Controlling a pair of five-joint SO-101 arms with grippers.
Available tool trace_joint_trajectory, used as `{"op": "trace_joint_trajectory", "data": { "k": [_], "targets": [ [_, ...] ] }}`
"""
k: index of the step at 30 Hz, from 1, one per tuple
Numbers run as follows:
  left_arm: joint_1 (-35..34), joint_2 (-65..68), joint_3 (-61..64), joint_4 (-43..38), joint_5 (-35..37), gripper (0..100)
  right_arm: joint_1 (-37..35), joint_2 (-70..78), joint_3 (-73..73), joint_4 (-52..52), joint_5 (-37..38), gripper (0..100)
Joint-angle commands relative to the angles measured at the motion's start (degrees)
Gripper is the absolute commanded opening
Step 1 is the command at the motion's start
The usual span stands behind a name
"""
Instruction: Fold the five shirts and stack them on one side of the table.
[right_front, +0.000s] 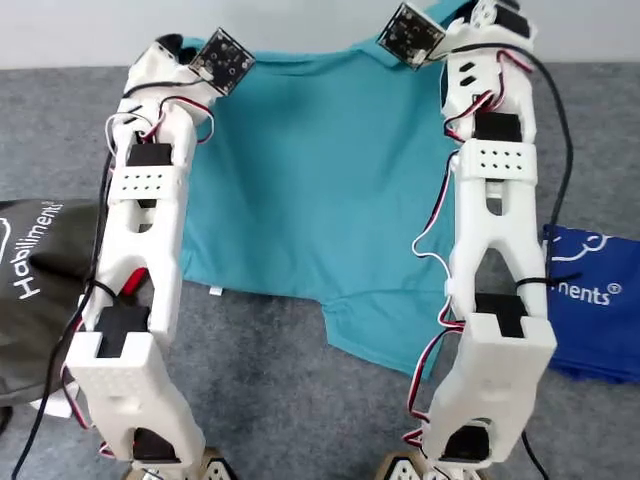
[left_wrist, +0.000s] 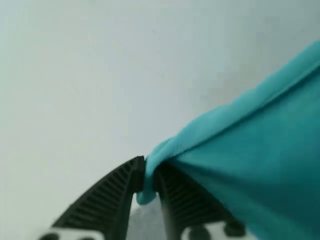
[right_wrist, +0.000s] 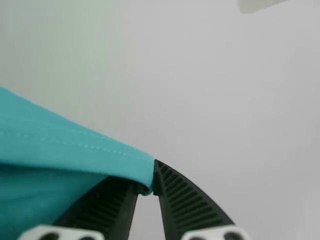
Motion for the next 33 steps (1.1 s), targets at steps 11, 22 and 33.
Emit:
{"op": "trace_joint_trajectory", "data": {
  "k": [11,22,33],
  "targets": [
    [-2.5,-1.5,-3.3,27.2,-5.3,1,-0.5,-11.0,-3.3,42.4,0.4,1.0],
    [-4.2,-1.4,-3.4,48.4,-13.7,2,-0.5,-17.3,-3.3,77.8,0.3,1.0],
    [-4.7,-1.0,-3.2,52.7,-14.9,2,-2.5,-25.1,7.6,90.3,-4.0,1.0]
  ]
}}
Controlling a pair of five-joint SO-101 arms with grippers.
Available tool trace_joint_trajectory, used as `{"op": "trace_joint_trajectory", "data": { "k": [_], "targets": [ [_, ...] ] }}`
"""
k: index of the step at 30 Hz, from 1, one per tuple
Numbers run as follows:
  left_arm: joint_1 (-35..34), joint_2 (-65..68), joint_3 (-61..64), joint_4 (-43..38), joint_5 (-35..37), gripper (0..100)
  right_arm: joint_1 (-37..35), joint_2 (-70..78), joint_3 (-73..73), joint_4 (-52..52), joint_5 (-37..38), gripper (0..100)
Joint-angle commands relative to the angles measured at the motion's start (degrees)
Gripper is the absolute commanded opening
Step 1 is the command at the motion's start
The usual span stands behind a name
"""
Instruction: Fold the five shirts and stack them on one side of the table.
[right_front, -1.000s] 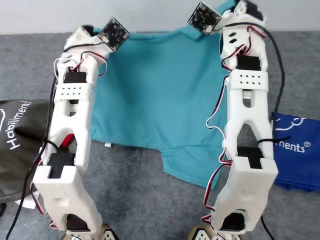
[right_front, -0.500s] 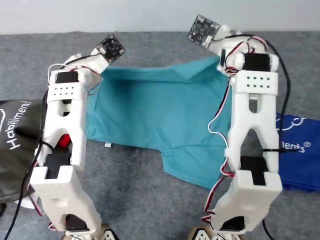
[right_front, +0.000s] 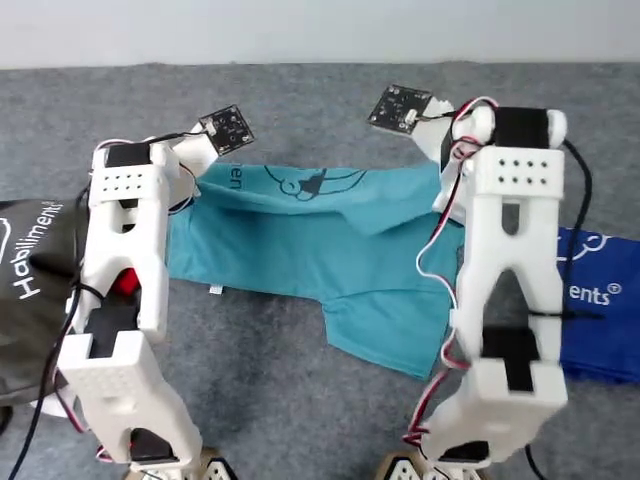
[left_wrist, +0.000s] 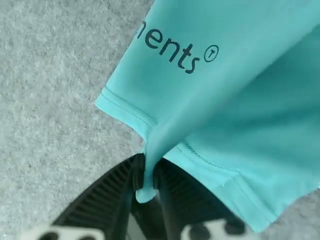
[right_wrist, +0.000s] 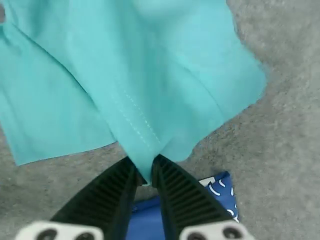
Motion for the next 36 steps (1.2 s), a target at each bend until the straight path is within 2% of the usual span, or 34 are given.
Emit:
{"op": "trace_joint_trajectory", "data": {
  "k": [1,9,17,23,26,29,33,36],
  "targets": [
    [-0.4,-1.0,-2.6,2.9,-2.1,2,-1.4,-8.5,8.0,2.5,-0.8,1.0],
    [-1.9,-0.8,-2.3,4.3,-2.4,2,-2.7,-24.0,32.7,2.3,-1.1,1.0],
    [-2.3,-0.7,-1.9,8.4,-4.1,2,-5.7,-36.1,51.3,2.1,-2.3,1.0],
    [-2.0,-0.8,2.9,8.5,-7.3,2,-5.3,-38.5,57.0,0.3,-2.6,1.0],
    [-2.7,-1.4,4.9,8.5,-7.2,8,-4.8,-38.5,57.1,0.5,-2.6,1.3],
    [-3.7,-1.5,4.4,11.2,-7.1,11,-4.8,-38.6,57.1,1.8,-2.6,7.5],
    [-3.8,-1.5,2.4,16.9,-7.1,12,-3.8,-39.1,57.0,2.2,-2.6,28.4],
    [-4.6,-1.5,-0.9,19.8,-7.1,12,-2.9,-39.1,56.7,2.1,-2.6,30.9]
  ]
}}
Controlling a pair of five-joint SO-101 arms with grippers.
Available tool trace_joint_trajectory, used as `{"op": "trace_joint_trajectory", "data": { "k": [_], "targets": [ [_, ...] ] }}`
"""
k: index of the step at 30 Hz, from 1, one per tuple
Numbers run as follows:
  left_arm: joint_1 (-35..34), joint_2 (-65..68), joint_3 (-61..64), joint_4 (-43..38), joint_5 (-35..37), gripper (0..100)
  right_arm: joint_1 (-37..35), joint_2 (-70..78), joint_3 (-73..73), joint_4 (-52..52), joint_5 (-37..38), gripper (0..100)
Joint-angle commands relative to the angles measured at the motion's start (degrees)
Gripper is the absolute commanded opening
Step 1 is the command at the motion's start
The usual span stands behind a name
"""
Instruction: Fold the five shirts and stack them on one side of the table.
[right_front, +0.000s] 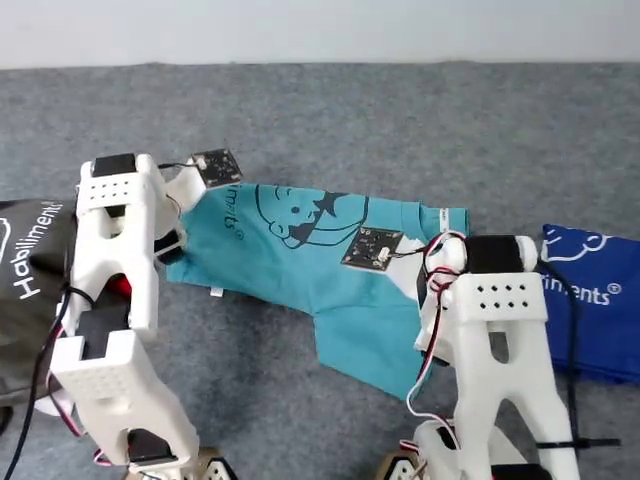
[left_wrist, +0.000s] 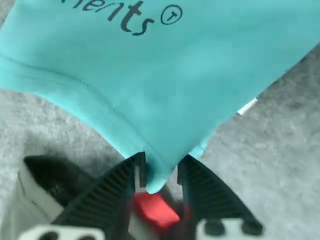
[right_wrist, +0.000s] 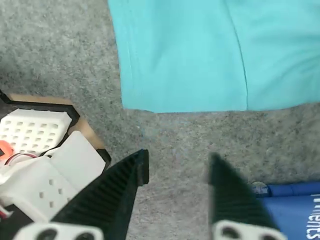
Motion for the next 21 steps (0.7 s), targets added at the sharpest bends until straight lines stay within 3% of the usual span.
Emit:
{"op": "trace_joint_trajectory", "data": {
  "k": [1,5,11,15,18,21],
  "targets": [
    [-1.5,-1.5,-5.8,3.9,-0.2,12,0.7,-2.1,-0.5,2.1,-0.6,29.8],
    [-2.7,-1.5,-11.3,4.4,1.8,11,0.7,-1.5,-1.4,-0.8,-0.6,22.6],
    [-2.9,-1.5,-20.4,10.9,1.8,11,0.7,-1.1,-2.3,-13.3,-0.6,9.8],
    [-2.9,-1.4,-25.0,14.0,1.8,3,0.8,4.2,-2.5,-20.7,-1.1,4.5],
    [-3.2,-1.4,-25.4,14.2,2.9,2,0.8,10.1,-4.1,-24.2,-8.1,3.5],
    [-3.4,-1.4,-26.1,14.2,11.2,2,0.7,17.1,-9.8,-24.3,-16.1,3.5]
  ]
}}
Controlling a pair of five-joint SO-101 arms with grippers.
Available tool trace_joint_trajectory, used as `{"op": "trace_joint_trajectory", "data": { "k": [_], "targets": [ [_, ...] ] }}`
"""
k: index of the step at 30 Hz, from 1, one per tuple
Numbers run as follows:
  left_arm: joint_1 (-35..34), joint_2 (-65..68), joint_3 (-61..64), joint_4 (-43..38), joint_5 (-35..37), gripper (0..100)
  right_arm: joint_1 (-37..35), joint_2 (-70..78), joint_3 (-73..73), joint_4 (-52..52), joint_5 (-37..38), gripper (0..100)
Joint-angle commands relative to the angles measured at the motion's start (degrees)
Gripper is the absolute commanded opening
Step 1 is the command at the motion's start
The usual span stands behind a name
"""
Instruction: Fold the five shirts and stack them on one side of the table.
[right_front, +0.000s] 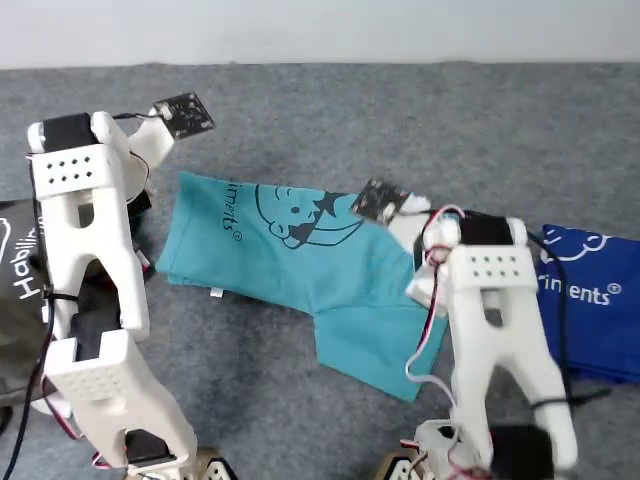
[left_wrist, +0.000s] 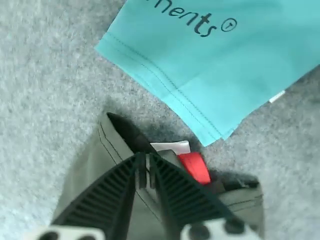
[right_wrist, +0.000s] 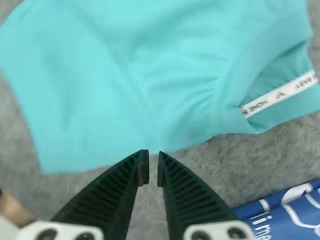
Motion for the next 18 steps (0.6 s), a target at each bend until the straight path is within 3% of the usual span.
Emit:
{"op": "trace_joint_trajectory", "data": {
  "k": [1,5,9,18],
  "targets": [
    [-0.9,-1.4,-3.0,0.4,9.6,2,0.4,7.0,-9.1,-0.9,-9.6,3.5],
    [-1.8,-1.3,-3.5,0.4,23.0,2,0.3,16.1,-19.3,0.0,-19.8,3.5],
    [-2.9,-1.1,-3.4,1.2,31.0,2,-0.1,24.6,-28.8,2.1,-26.2,3.5],
    [-3.3,-1.4,-3.7,2.6,31.7,2,0.4,40.1,-47.0,5.1,-34.0,3.5]
  ]
}}
